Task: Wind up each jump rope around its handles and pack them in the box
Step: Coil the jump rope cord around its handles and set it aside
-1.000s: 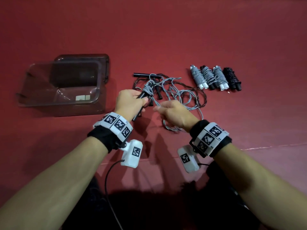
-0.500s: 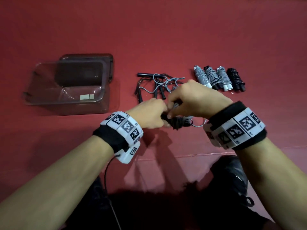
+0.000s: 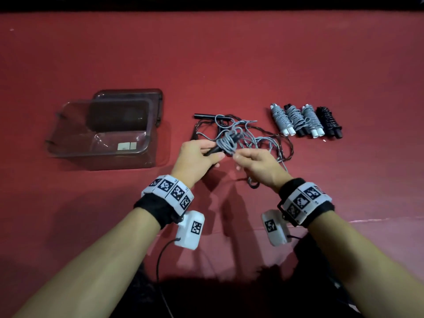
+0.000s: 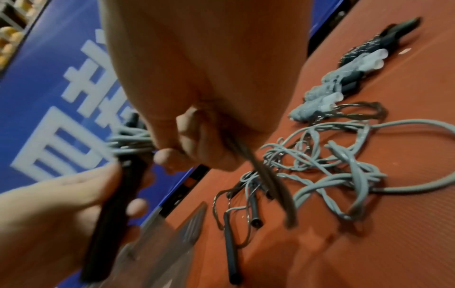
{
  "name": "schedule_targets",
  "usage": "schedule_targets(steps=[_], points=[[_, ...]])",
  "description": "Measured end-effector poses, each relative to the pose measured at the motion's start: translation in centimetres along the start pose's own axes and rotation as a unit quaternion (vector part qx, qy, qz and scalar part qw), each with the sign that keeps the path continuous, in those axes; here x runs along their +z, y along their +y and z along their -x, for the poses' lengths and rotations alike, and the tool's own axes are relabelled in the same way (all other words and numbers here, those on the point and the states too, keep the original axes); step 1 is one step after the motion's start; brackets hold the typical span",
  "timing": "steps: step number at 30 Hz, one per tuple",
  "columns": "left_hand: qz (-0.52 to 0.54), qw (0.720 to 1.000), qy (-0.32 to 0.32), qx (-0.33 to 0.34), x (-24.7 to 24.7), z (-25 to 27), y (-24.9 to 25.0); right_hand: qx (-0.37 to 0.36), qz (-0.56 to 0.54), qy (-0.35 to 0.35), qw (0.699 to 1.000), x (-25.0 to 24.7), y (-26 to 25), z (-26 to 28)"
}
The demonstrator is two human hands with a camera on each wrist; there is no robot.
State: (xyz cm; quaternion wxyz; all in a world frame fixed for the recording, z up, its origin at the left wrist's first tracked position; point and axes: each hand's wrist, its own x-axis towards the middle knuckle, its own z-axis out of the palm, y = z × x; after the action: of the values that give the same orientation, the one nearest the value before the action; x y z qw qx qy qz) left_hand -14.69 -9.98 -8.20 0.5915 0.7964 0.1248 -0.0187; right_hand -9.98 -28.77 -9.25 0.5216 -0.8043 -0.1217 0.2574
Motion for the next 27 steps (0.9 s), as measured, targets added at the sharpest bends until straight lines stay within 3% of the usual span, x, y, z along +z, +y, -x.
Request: schedule_targets(steps=[5, 8, 12, 16, 19, 22, 24, 27], points=[[0.040, 0.989, 0.114, -0.086, -0.7, -0.8, -0.9, -0.010, 0.173, -0.040, 0.984, 0.9, -0.9, 0.1], [0.020, 0.990, 0.126, -0.053, -1.4, -1.2, -0.5, -0.051, 0.235, -0.046, 0.970, 1.1, -1.5, 0.3], [-0.084, 0.985, 0.148, 0.013, -1.0, -0.8, 0.3, -0.113, 0.310, -0.067, 0.942, 0.6, -3.8, 0.5], [-0.313, 0.929, 0.098, 0.173, -0.4, 0.7, 2.6, -0.171, 0.454, -0.060, 0.872, -1.6, -6.9, 1.0], [-0.390, 0.892, -0.008, 0.228, -0.7, 0.8, 4.6, -0.156, 0.505, -0.052, 0.847, -3.1, -9.6, 1.8], [-0.409, 0.878, -0.102, 0.225, -0.7, 0.8, 5.4, -0.179, 0.482, -0.020, 0.857, -4.7, -11.5, 2.6], [-0.347, 0.910, -0.134, 0.184, -0.8, 1.1, 5.7, -0.197, 0.419, -0.015, 0.886, -5.9, -11.6, 2.8], [-0.153, 0.964, -0.159, 0.148, -1.5, 1.3, 6.6, -0.181, 0.144, -0.002, 0.973, -7.1, -9.4, 2.3]])
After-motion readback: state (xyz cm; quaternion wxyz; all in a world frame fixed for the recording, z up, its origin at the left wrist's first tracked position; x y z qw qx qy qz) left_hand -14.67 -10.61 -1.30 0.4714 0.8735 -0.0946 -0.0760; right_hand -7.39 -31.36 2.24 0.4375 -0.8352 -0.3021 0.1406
